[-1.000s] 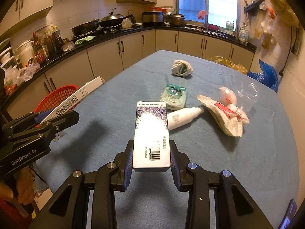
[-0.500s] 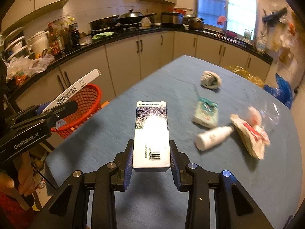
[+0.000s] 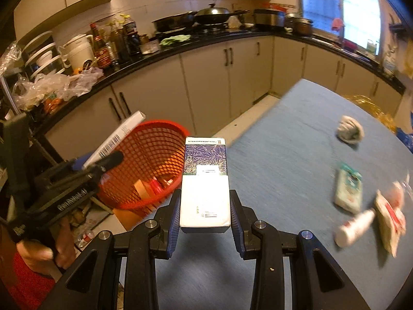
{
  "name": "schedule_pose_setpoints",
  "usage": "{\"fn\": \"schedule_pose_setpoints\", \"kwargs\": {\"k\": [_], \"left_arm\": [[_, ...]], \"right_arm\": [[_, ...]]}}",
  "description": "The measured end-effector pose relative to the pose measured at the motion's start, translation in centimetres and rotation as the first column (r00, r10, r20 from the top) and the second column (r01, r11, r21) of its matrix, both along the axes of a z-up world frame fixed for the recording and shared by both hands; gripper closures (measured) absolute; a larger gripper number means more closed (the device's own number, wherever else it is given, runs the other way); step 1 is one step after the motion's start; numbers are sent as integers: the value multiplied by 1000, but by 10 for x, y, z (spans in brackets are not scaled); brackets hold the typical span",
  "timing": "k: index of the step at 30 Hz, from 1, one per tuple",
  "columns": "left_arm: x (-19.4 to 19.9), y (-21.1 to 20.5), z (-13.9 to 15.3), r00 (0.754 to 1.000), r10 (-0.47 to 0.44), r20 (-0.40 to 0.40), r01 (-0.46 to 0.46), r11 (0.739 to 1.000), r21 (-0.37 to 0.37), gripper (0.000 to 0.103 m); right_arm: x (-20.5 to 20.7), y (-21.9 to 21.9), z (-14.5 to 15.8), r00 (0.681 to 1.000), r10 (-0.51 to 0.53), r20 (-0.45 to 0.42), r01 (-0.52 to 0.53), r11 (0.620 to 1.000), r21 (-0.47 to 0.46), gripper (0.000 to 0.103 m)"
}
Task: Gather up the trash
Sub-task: 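Carry both white boxes with both grippers toward the red basket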
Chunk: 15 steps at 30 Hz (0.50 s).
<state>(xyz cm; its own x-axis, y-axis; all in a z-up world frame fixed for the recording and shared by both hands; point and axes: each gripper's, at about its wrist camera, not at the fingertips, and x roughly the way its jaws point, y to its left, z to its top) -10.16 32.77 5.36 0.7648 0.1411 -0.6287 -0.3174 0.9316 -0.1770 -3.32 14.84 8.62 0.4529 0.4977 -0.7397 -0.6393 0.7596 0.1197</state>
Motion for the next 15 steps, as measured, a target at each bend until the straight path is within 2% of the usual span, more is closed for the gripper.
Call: {"fn": "schedule_pose_setpoints", "kwargs": {"k": [6, 15], "left_arm": [[7, 20, -13, 999, 26, -39, -26, 1000, -15, 57], [6, 31, -16, 999, 32, -39, -33, 999, -18, 54]], "right_arm": [[16, 48, -6, 996, 68, -66, -66, 998, 21, 65], [43, 90, -15, 988, 83, -129, -75, 995, 64, 65]]}}
